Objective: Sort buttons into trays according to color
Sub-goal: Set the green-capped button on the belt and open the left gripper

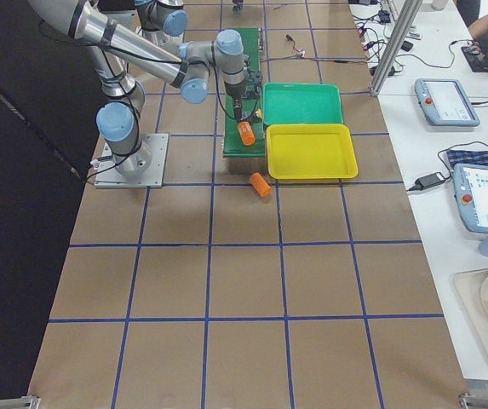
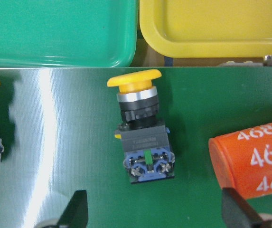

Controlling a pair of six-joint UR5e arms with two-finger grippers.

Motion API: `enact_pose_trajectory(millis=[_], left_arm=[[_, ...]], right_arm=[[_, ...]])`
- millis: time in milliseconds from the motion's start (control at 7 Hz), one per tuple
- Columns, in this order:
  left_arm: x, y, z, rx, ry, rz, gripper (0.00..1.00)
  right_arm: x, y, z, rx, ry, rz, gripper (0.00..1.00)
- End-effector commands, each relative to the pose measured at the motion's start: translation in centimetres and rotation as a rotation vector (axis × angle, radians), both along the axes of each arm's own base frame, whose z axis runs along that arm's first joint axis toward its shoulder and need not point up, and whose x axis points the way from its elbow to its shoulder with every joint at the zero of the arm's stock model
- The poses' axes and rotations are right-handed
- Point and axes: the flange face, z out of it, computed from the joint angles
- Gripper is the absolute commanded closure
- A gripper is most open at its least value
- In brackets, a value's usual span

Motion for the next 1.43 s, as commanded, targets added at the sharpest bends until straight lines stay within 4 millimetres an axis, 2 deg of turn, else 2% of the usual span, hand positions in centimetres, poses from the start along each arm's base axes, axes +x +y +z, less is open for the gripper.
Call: enact_pose_trajectory(millis=[0,143,286,429,571,714,857,1000,1143,1286], left_arm=[[-5.3,-1.5,5.5,0.043,-0.013,0.156,1.00],[-11.6,-3.3,8.6,0.048,-0.054,0.205,1.00],[-18.2,-4.4,9.3,0.048,-0.056,0.283,1.00],[-24.9,-4.9,9.9,0.057,-0.071,0.374,1.00],[-31.1,-4.6,10.3,0.063,-0.097,0.405,1.00],[-35.2,-3.9,9.9,0.074,-0.122,0.409,1.00],[-38.2,-2.4,8.3,0.098,-0.142,0.428,1.00],[-39.8,-2.0,7.4,0.057,-0.139,0.399,1.00],[-40.1,-1.7,6.2,0.055,-0.141,0.389,1.00],[-40.2,-1.8,5.9,0.047,-0.138,0.382,0.95]], right_arm=[[0.0,-0.2,-0.3,0.002,0.002,0.003,0.00],[-0.2,-0.5,-1.0,0.015,0.003,0.012,0.00],[-0.5,-1.1,-1.6,0.003,0.013,0.040,0.01],[-0.8,-1.5,-2.8,0.025,0.022,0.090,0.13],[-0.8,-1.5,-3.0,0.028,0.023,0.095,0.28],[-0.8,-1.5,-3.0,0.028,0.027,0.095,0.51],[-1.0,-1.5,-3.0,0.033,0.046,0.092,0.70],[-1.4,-1.6,-2.8,0.036,0.084,0.087,0.87],[-1.4,-2.0,-2.3,0.028,0.085,0.087,0.90],[-1.4,-3.9,-0.2,-0.017,0.088,0.083,0.90]])
